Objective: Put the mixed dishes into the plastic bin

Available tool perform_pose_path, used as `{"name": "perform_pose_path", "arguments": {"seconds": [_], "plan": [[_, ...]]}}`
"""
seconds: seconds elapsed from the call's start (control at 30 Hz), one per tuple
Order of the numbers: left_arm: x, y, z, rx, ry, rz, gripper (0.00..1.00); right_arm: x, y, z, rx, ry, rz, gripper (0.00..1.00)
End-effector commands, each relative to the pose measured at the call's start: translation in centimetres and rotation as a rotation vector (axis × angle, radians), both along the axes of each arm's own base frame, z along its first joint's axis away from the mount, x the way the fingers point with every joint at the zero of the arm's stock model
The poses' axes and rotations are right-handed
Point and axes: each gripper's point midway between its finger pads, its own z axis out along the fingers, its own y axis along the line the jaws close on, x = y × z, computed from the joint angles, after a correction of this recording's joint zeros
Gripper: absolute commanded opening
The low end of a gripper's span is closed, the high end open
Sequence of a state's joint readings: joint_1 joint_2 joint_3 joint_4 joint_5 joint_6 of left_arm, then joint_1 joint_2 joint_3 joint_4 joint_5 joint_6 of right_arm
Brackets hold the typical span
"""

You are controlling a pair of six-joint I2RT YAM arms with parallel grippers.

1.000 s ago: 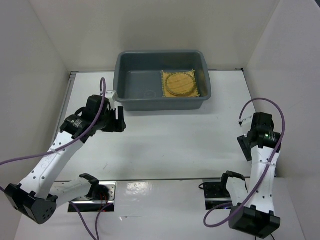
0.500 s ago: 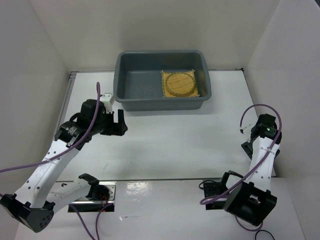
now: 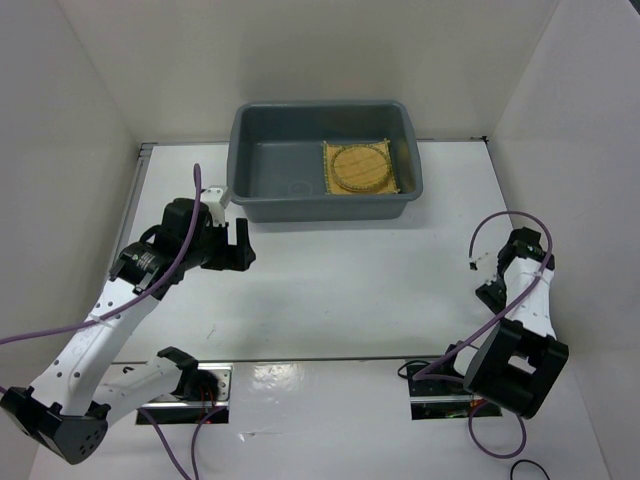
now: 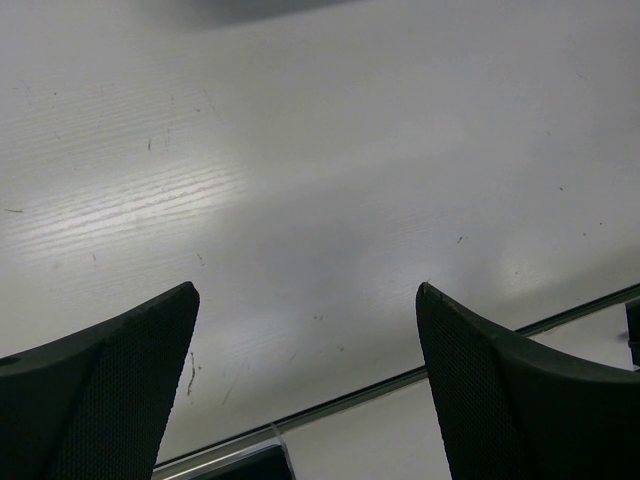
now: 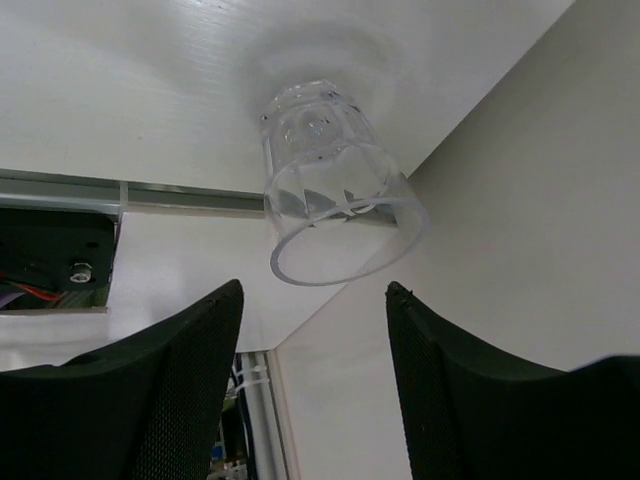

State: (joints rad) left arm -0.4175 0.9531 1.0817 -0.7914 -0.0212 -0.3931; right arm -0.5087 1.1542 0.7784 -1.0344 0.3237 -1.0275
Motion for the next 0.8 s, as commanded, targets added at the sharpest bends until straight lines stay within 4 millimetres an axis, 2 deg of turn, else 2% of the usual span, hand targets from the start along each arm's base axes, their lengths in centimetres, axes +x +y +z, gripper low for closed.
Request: {"name": "perform_pose_path", "arguments": {"seconds": [0.0, 0.13, 0.3, 0.47, 0.5, 0.6, 0.63, 0.67, 0.7, 0.77], "plan": [[0.6, 0.0, 0.3, 0.004, -0.031, -0.004, 0.95, 1.0, -0.3, -0.5, 0.006, -0.033, 0.048, 0.64], [0.6, 0.0, 0.3, 0.004, -0.031, -0.004, 0.95, 1.1, -0.2, -1.2, 0.009, -0.024, 0.066, 0.64], [0.6, 0.0, 0.3, 0.004, -0.031, -0.004, 0.95, 0.8, -0.3, -2.9, 0.034, 0.047, 0.042, 0.57], [0.4, 0.2, 0.8, 0.002, -0.05, 0.003, 0.95, 0.9, -0.2, -3.5, 0.046, 0.046, 0.035, 0.49], [0.4, 0.2, 0.8, 0.002, -0.05, 0.003, 0.95, 0.9, -0.1, -3.7, 0.052, 0.057, 0.034, 0.46], [0.2, 0.3, 0.7, 0.001, -0.053, 0.003, 0.95, 0.4, 0.2, -3.9, 0.064, 0.073, 0.014, 0.26], [0.2, 0.3, 1.2, -0.008, -0.074, 0.003, 0.95, 0.8, 0.2, -3.5, 0.072, 0.058, 0.007, 0.21], [0.1, 0.4, 1.4, -0.012, -0.082, 0.003, 0.95, 0.9, 0.3, -3.3, 0.082, 0.056, 0.008, 0.13], [0.1, 0.4, 1.4, -0.012, -0.082, 0.003, 0.95, 1.1, 0.5, -2.9, 0.094, 0.048, 0.001, 0.09], [0.0, 0.4, 1.7, -0.022, -0.088, 0.009, 0.95, 2.3, 1.2, -0.4, 0.124, -0.022, 0.007, 0.0]]}}
